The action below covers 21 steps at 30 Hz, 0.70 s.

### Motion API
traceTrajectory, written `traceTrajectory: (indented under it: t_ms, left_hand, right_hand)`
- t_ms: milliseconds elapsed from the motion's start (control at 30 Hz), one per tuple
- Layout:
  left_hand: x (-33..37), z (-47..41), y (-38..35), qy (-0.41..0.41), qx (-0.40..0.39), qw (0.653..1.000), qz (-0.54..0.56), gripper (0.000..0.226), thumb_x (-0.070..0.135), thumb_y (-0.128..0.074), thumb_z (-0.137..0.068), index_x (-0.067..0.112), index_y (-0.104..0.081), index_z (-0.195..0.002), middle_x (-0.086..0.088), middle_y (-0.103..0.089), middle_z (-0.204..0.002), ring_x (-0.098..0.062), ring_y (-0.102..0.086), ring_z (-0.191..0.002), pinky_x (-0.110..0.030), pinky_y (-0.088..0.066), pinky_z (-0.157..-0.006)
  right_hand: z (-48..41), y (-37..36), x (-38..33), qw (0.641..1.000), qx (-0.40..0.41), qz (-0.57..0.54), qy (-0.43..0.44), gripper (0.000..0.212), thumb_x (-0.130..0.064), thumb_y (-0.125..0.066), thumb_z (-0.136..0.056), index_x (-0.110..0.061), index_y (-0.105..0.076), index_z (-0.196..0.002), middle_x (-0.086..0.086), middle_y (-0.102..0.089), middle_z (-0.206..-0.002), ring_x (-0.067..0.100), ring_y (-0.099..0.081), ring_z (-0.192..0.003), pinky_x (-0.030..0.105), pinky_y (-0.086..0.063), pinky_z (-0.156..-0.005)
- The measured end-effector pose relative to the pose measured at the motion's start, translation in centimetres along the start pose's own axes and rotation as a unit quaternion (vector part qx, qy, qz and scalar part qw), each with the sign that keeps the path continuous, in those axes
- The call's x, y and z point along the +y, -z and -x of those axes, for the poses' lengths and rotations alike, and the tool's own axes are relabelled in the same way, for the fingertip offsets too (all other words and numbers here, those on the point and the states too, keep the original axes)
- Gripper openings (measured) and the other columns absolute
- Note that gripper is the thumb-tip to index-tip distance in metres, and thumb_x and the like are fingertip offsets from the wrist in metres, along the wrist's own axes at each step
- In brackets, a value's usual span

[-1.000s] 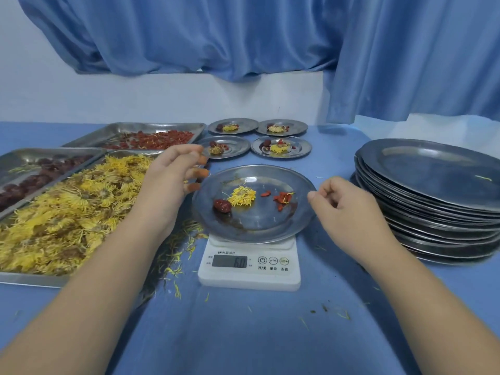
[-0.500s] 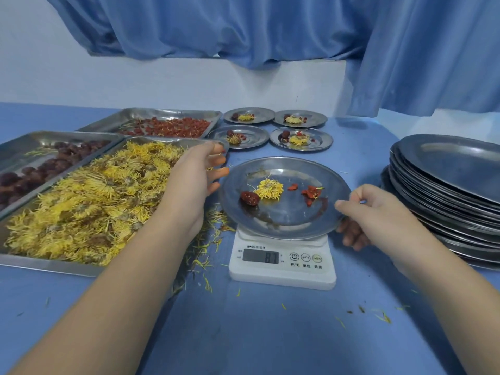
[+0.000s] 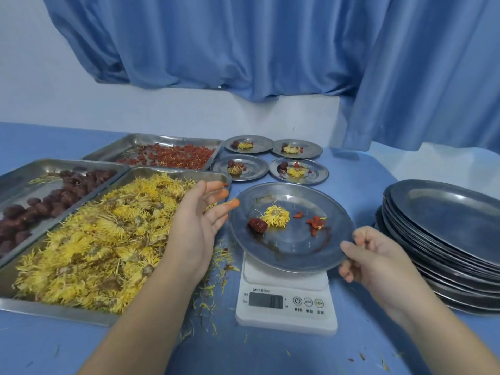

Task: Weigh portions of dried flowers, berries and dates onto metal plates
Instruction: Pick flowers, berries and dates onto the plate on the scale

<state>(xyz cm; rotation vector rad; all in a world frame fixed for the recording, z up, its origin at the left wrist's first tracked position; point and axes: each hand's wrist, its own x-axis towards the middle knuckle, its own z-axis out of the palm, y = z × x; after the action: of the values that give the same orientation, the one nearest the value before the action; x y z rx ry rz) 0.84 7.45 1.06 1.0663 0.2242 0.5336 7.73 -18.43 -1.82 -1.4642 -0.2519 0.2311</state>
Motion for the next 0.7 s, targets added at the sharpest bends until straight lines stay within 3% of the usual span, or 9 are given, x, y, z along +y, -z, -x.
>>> traceTrajectory:
  t_ms: [200, 500, 700]
  left_hand:
    - [1.2, -0.7, -0.2, 0.022, -0.033, 0.996, 0.083, 0.038, 0.04, -0.041, -0.099, 0.013, -0.067, -0.101, -0.014, -0.068, -0.114, -0.034, -0.066, -0.111, -0.048, -0.041, -0.107]
    - [5.0, -4.2, -3.7, 0.013, -0.122, 0.991, 0.056, 0.03, 0.035, -0.045, -0.096, 0.014, -0.065, -0.107, -0.012, -0.067, -0.118, -0.034, -0.06, -0.12, -0.049, -0.038, -0.11]
    - [7.1, -6.0, -6.2, 0.045, -0.165, 0.976, 0.134, 0.026, 0.032, -0.048, -0.094, 0.013, -0.062, -0.106, -0.019, -0.063, -0.129, -0.035, -0.066, -0.111, -0.049, -0.044, -0.104]
  right_hand:
    - [-0.7, 0.2, -1.0, 0.998, 0.031, -0.049, 0.015, 0.032, 0.004, -0.049, -0.093, -0.017, -0.038, -0.07, 0.008, -0.051, -0.047, 0.019, -0.048, -0.043, 0.022, -0.042, -0.041]
    - [-3.9, -1.4, -3.9, 0.993, 0.102, -0.034, 0.039, 0.029, 0.002, -0.048, -0.094, -0.016, -0.037, -0.074, 0.005, -0.051, -0.05, 0.02, -0.049, -0.046, 0.025, -0.043, -0.046]
    - [-9.7, -3.5, -4.9, 0.982, 0.176, -0.059, 0.019, 0.029, 0.004, -0.044, -0.094, -0.016, -0.034, -0.075, 0.008, -0.048, -0.067, 0.016, -0.053, -0.049, 0.021, -0.046, -0.044]
